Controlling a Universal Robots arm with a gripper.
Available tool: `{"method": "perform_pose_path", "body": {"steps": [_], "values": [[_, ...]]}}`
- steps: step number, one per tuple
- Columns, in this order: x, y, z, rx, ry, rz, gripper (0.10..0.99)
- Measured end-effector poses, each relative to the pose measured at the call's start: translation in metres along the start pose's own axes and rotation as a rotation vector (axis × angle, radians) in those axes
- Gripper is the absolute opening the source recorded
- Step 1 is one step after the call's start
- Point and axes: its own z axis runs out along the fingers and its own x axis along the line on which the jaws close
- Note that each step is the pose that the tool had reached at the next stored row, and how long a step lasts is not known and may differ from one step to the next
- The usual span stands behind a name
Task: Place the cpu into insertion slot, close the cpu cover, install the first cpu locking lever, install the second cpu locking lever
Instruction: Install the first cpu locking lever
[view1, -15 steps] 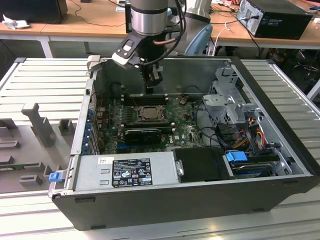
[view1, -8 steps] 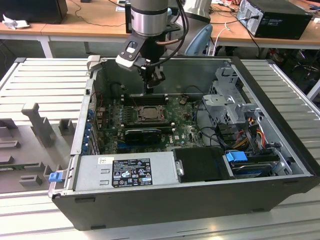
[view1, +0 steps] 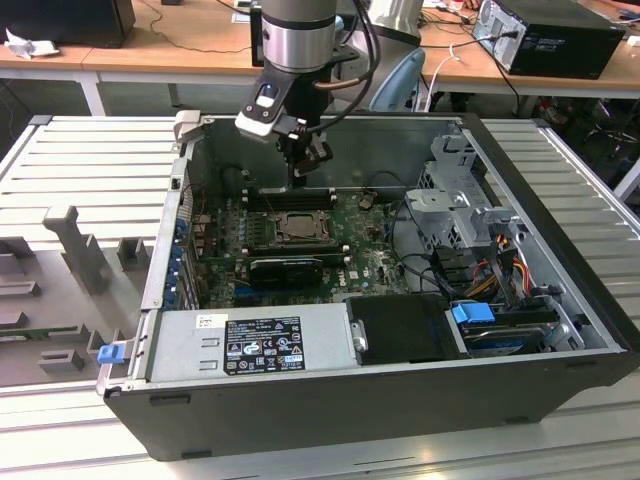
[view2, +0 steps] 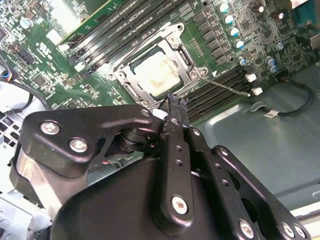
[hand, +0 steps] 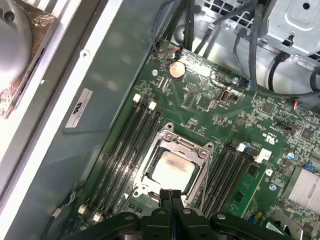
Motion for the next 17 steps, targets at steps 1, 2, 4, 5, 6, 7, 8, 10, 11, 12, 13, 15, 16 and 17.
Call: {"method": "perform_pose_path", "body": {"steps": [1, 2, 4, 5, 6, 7, 8, 10, 11, 12, 13, 15, 16, 17], "values": [[0.0000, 0.0000, 0.0000, 0.000, 0.0003, -0.007, 0.106], [0.0000, 0.0000, 0.0000, 0.000, 0.0004, -0.013, 0.106], [0.0000, 0.0000, 0.0000, 0.000, 0.0009, -0.027, 0.106], [0.0000, 0.0000, 0.0000, 0.001, 0.0011, -0.032, 0.106], [0.0000, 0.0000, 0.0000, 0.001, 0.0014, -0.040, 0.106], [0.0000, 0.0000, 0.0000, 0.001, 0.0017, -0.049, 0.106], [0.0000, 0.0000, 0.0000, 0.001, 0.0020, -0.056, 0.106], [0.0000, 0.0000, 0.0000, 0.001, 0.0026, -0.072, 0.106], [0.0000, 0.0000, 0.0000, 0.001, 0.0029, -0.081, 0.106], [0.0000, 0.0000, 0.0000, 0.001, 0.0031, -0.087, 0.106], [0.0000, 0.0000, 0.0000, 0.002, 0.0033, -0.092, 0.106], [0.0000, 0.0000, 0.0000, 0.002, 0.0038, -0.105, 0.106], [0.0000, 0.0000, 0.0000, 0.002, 0.0040, -0.113, 0.106], [0.0000, 0.0000, 0.0000, 0.002, 0.0044, -0.124, 0.106]]}}
